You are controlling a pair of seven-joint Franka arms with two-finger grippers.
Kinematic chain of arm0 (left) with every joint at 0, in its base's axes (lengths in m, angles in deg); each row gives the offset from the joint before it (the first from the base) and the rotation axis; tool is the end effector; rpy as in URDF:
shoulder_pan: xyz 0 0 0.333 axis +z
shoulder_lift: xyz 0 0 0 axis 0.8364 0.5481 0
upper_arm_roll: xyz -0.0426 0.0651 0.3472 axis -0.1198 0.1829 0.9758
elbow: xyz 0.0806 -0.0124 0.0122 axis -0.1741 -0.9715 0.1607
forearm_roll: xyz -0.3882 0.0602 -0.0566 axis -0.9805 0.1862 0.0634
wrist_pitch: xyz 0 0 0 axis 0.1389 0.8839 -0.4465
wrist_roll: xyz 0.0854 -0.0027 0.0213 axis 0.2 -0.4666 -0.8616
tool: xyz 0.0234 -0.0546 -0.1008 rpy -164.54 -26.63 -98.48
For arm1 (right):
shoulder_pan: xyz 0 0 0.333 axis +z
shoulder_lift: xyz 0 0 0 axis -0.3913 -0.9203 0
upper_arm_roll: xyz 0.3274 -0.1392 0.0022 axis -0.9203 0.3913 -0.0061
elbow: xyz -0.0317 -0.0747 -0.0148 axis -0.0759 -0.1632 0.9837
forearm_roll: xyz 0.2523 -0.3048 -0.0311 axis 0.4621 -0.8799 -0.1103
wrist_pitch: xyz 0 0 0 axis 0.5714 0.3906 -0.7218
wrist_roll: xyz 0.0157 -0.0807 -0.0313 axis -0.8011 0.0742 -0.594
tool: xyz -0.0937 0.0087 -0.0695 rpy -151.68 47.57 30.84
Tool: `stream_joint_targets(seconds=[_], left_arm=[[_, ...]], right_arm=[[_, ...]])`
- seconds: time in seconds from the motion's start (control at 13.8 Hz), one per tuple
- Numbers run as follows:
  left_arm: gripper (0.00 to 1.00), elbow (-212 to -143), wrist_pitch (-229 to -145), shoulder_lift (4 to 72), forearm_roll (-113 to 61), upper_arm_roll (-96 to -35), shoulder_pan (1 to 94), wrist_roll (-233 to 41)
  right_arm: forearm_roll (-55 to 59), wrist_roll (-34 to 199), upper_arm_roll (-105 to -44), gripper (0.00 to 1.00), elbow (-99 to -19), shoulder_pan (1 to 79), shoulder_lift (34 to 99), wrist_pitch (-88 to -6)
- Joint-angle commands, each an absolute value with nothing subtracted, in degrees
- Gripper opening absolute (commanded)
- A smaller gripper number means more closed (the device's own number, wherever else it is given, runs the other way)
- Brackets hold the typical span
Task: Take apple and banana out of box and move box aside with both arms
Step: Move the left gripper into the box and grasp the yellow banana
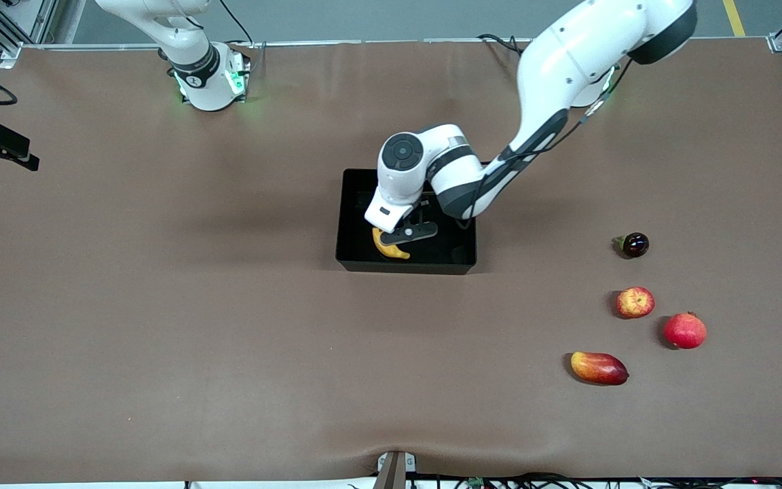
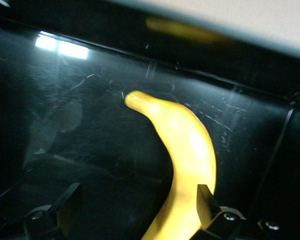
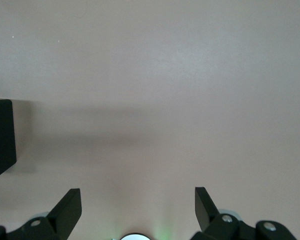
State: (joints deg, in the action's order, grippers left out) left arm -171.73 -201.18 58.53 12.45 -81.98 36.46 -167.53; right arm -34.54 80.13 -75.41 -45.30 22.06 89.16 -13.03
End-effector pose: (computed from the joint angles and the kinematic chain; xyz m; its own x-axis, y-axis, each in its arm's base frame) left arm 0.4710 -0.5348 0.2229 0.9792 0.2012 -0.0257 0.2019 -0.9790 0.0274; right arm 0.5432 -0.0477 0.6773 0.9968 0.0352 -0.0716 0.0338 -0.9992 -0.0200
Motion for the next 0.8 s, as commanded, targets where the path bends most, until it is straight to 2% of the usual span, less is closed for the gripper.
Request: stream_joint_targets(seconds=[0.0,0.22,0.36,0.44,0.51,0.65,0.73], left_arm=[[1.0,-167.5,-202.1,61.1,12.0,-78.9,32.1,-167.5],[1.0,-164.9,-202.4,64.3,12.3,-78.9,30.7,-167.9],[0.78,-164.3,-203.7,65.7,12.4,-78.9,30.6,-167.7],[0.71,-164.2,-203.7,65.8,12.4,-78.9,30.1,-167.7],[0.56,-164.3,-203.7,65.8,12.4,-78.8,30.0,-167.5],[0.04,-164.2,-203.7,65.5,12.1,-78.9,30.1,-167.6],[0.0,-164.2,-203.7,64.9,12.0,-78.9,30.4,-167.8]], right_arm=[[-34.0,79.3,-76.4,1.0,-44.5,20.5,88.8,-12.9],[-34.0,79.3,-76.4,1.0,-44.5,20.5,88.8,-12.9],[-34.0,79.3,-76.4,1.0,-44.5,20.5,88.8,-12.8],[-34.0,79.3,-76.4,1.0,-44.5,20.5,88.8,-12.9],[-34.0,79.3,-76.4,1.0,-44.5,20.5,88.8,-12.9],[-34.0,79.3,-76.4,1.0,-44.5,20.5,88.8,-12.8],[-34.0,79.3,-76.4,1.0,-44.5,20.5,88.8,-12.9]])
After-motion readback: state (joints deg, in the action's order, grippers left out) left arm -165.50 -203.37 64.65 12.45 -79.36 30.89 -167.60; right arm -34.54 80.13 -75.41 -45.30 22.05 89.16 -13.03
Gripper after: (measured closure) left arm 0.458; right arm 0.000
